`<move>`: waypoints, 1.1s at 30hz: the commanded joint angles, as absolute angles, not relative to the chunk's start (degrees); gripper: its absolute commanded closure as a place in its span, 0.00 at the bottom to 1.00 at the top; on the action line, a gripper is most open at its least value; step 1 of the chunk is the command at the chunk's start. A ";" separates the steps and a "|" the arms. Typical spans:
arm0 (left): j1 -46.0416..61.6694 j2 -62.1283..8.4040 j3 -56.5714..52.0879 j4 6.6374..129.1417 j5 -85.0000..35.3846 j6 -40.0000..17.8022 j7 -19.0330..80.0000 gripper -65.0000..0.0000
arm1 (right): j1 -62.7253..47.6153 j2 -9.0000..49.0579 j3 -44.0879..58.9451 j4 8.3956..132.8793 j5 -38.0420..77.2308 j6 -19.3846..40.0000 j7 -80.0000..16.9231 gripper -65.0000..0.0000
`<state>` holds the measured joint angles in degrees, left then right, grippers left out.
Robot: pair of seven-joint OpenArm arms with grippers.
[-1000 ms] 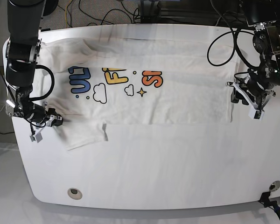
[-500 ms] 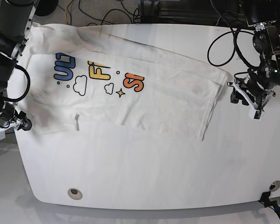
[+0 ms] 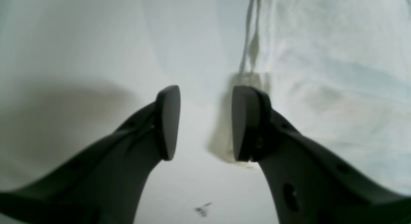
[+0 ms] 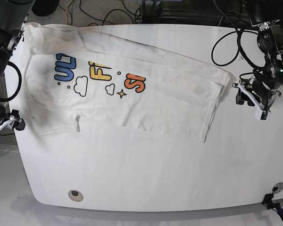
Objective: Fold the T-shirt properly
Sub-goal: 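Drag the shirt's side with the right gripper toward the table edge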
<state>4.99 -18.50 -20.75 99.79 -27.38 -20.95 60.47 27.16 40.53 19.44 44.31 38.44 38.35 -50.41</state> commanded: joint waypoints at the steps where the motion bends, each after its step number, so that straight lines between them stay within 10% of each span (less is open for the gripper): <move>1: 4.05 -19.30 -21.40 100.52 -27.81 -20.86 59.44 0.63 | 28.95 42.72 16.75 44.48 43.73 40.00 -50.57 0.62; 13: 4.36 -18.13 -20.47 100.78 -27.41 -20.98 59.30 0.63 | 28.66 43.60 9.26 60.48 44.05 40.00 -64.60 0.48; 33: 4.48 -18.05 -20.60 100.89 -27.24 -20.64 60.18 0.62 | 31.35 43.27 7.18 49.29 39.22 40.00 -60.59 0.46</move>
<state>5.08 -17.19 -20.32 99.85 -26.76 -20.38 60.69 29.21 41.74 8.03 48.62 39.59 39.70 -61.71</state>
